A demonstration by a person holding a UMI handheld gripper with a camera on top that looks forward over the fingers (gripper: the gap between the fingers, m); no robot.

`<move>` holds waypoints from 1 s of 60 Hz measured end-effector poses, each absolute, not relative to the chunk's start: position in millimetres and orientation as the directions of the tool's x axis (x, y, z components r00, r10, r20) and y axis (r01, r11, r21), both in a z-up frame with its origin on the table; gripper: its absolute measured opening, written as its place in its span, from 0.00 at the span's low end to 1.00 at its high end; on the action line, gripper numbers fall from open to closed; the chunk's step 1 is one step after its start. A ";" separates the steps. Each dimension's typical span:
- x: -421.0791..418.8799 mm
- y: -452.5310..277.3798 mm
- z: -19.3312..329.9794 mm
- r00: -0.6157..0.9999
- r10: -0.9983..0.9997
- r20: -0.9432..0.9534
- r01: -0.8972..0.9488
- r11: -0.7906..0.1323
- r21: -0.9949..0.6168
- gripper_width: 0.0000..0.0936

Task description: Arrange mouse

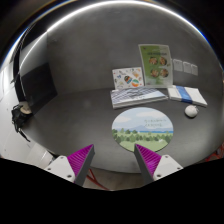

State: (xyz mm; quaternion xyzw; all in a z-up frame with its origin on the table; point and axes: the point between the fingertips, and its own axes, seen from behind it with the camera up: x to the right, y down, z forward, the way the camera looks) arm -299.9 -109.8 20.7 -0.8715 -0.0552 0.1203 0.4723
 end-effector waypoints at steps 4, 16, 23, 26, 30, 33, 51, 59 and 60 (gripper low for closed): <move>-287.1 -105.6 27.0 0.974 0.173 -0.146 -0.031 -0.533 -0.845 0.89; -201.6 -97.2 28.4 0.992 0.074 -0.106 -0.052 -0.524 -0.850 0.89; -126.7 -78.3 22.7 0.998 0.025 -0.054 -0.033 -0.522 -0.852 0.89; -97.1 -68.1 20.4 0.998 0.021 -0.051 -0.033 -0.523 -0.852 0.90; -59.9 -48.2 16.3 0.999 0.028 -0.046 -0.025 -0.523 -0.852 0.89; -32.1 -32.8 10.3 0.999 0.034 -0.031 -0.009 -0.531 -0.848 0.89; 22.7 57.9 -7.5 0.985 0.139 -0.102 -0.007 -0.562 -0.827 0.87; 14.2 94.1 -2.8 0.976 0.163 -0.146 -0.029 -0.565 -0.824 0.88; 12.8 98.7 -2.5 0.975 0.164 -0.148 -0.030 -0.565 -0.824 0.88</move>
